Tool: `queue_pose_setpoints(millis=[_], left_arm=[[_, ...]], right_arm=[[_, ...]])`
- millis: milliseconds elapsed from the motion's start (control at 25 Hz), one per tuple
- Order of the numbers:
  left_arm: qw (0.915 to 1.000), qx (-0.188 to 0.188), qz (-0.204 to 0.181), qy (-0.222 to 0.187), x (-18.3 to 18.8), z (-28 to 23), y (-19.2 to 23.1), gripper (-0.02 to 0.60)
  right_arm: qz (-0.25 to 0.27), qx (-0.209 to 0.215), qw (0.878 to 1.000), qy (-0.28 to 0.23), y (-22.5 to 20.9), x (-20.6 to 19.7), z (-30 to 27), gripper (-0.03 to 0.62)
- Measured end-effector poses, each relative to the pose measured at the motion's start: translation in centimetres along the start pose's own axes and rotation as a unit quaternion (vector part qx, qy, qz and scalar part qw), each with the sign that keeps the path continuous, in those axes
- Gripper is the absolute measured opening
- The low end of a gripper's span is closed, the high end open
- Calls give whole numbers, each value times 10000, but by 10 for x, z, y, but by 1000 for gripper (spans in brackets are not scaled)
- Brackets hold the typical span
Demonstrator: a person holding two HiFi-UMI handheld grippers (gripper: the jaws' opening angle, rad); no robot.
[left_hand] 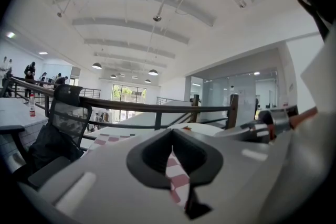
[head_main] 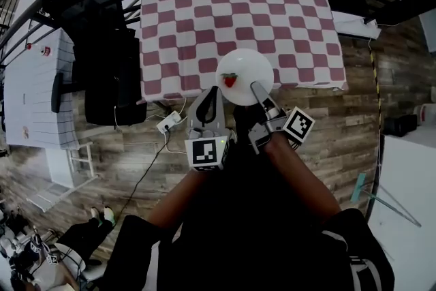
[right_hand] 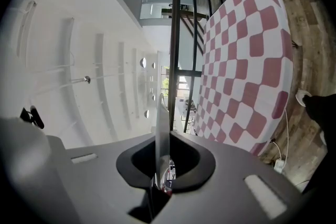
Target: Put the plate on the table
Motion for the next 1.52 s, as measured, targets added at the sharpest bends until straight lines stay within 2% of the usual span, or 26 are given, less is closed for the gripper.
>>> queue_pose_setpoints(millis=[280, 480, 680, 880, 1080, 1240, 1520], left_arm=[[9998, -20, -156, 145, 6, -58, 3, 9], [9997, -168, -184, -46, 16, -105, 1, 9], [9992, -296, -275, 80, 19, -152, -1, 9], [9990, -240, -305, 218, 21, -183, 7, 9], [9986, -208, -300, 378, 21, -216, 10, 9], [9982, -77, -338, 488, 28, -235, 22, 9], [9984, 80, -427, 366, 41, -265, 36, 9]], right_arm=[[2, -48, 9999, 147, -9, 40, -38, 17], [42, 32, 9998, 173, -15, 76, -67, 17], [114, -1, 9995, 304, -34, 107, -87, 17], [-35, -164, 9994, 293, -56, 132, -103, 17], [-151, -151, 9996, 161, -75, 165, -124, 17], [-66, -106, 9991, 403, -89, 177, -143, 17], [181, 19, 9972, 729, -110, 192, -175, 17]])
Point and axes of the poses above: the fingertips, and each gripper's own axes: z backward along the fingers, y to its left, x out of its top, the point moved 3 cm from there along z, backward along the fingers, and after that the axes turned 8 degrees about z, right-handed, at the moved point
